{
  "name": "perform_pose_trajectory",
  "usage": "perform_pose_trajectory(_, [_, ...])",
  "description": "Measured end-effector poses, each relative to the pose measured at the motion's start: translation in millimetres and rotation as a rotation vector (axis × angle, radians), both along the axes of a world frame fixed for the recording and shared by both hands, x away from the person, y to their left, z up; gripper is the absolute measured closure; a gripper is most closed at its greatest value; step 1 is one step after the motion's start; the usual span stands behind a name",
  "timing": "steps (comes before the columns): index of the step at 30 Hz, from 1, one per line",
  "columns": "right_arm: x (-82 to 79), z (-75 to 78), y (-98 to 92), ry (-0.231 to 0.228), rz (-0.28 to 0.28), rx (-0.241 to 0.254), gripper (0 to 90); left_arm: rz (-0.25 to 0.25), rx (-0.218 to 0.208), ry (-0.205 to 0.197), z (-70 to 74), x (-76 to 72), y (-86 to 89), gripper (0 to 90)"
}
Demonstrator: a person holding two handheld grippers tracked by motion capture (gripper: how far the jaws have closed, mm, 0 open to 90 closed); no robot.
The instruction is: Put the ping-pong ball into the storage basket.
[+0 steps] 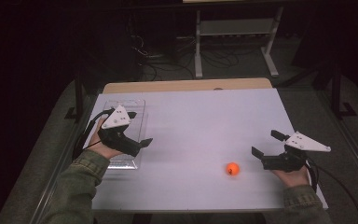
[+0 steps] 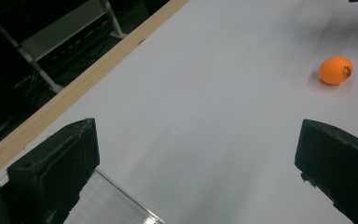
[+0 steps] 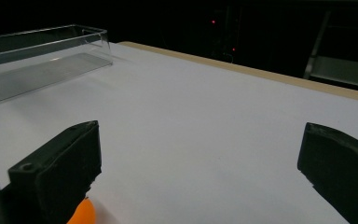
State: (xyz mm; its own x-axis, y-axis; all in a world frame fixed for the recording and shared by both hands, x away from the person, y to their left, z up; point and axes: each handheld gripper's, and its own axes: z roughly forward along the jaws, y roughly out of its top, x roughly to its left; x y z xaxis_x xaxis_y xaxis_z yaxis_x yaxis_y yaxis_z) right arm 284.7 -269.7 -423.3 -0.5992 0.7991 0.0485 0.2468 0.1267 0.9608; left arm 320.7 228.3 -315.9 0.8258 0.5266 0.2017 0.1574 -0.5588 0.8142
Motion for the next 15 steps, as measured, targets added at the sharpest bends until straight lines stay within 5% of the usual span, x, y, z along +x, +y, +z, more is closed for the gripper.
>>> perform_pose_trajectory(15, [-0.1, -0.2, 0.2, 0.003, 0.003, 0.000, 0.0, -0.034, 0.034, 0.004, 1.8, 3.2, -17.0, 0.0])
